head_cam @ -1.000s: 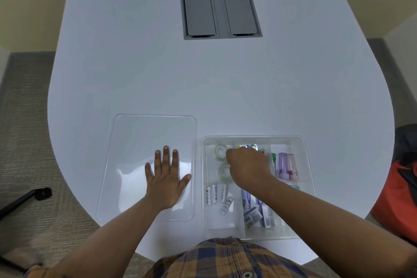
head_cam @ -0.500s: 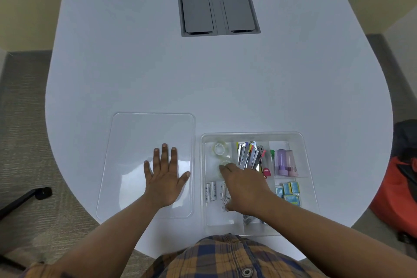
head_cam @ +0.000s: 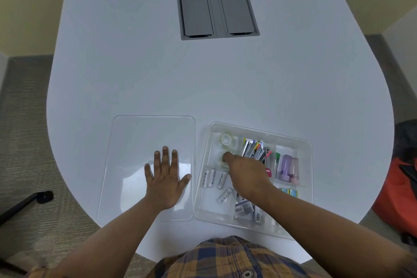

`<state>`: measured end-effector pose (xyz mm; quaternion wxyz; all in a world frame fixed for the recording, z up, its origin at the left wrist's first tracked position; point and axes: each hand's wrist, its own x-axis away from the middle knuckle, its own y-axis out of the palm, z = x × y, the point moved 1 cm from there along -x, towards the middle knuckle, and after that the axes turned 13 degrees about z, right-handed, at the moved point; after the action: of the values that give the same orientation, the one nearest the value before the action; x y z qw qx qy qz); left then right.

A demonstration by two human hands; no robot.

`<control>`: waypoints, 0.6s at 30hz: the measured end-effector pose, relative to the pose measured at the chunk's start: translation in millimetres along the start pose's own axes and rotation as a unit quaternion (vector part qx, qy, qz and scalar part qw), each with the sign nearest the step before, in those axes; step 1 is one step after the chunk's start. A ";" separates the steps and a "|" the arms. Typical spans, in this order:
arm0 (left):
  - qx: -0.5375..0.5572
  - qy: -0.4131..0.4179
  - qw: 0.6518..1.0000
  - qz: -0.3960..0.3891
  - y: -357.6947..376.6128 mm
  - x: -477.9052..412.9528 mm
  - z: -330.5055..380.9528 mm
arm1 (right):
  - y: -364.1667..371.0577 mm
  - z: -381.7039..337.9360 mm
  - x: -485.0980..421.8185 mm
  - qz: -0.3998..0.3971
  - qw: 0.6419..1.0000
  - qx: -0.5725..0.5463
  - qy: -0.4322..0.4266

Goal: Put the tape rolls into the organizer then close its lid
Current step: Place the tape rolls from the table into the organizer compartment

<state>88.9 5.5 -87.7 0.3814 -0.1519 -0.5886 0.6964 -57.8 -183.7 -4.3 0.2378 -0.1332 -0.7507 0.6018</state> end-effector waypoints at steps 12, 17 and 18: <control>0.000 0.000 1.000 0.004 1.9 -0.4 -0.8 | 5.7 10.1 -12.7 0.006 0.999 -0.035 0.026; -0.010 0.005 1.000 0.012 2.8 -1.6 -2.2 | -1.4 11.3 -12.7 -0.004 0.998 -0.062 0.020; -0.008 0.005 1.000 0.012 2.7 -1.3 -2.2 | -3.1 10.8 -10.0 0.003 0.997 -0.071 0.017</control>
<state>90.3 6.1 -91.1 0.3746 -0.1662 -0.5905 0.6953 -54.5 -198.4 -5.1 0.2384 -0.1624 -0.7866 0.5459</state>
